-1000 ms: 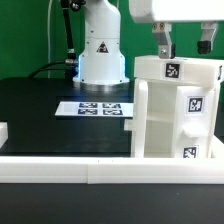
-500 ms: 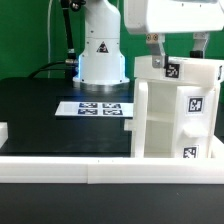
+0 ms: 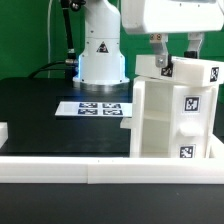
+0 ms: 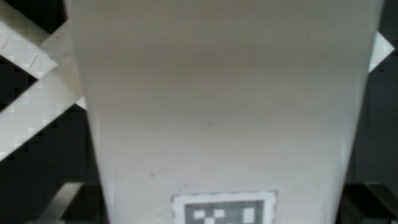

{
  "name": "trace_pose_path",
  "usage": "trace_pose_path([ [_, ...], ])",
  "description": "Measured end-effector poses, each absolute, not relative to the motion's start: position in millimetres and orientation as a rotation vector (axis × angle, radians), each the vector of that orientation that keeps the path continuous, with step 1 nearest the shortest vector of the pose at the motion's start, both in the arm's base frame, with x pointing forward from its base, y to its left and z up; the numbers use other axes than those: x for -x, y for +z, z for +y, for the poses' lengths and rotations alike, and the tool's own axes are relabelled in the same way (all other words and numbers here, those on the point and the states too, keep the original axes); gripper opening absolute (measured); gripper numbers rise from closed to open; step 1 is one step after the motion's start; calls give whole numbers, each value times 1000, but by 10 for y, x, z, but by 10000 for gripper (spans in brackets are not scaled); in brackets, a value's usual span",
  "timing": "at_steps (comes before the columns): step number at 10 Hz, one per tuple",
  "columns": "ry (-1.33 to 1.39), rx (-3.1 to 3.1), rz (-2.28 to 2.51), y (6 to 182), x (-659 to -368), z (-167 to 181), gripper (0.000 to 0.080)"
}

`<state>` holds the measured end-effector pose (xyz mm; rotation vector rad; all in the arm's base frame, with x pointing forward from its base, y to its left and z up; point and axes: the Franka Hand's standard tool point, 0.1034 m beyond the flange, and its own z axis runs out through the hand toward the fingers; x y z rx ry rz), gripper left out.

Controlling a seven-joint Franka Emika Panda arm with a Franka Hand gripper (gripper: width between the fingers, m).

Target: Assemble cabinet

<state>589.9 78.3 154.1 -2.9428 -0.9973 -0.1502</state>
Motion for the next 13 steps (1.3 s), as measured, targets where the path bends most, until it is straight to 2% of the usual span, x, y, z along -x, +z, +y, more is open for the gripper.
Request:
trace_pose_path([
  [2,-148,2972,-892,1541,-5899,784,557],
  [11,-203,3034,341,1544,-5955,764,558],
  [13,-228,3005,486,1558,-5987,753,558],
])
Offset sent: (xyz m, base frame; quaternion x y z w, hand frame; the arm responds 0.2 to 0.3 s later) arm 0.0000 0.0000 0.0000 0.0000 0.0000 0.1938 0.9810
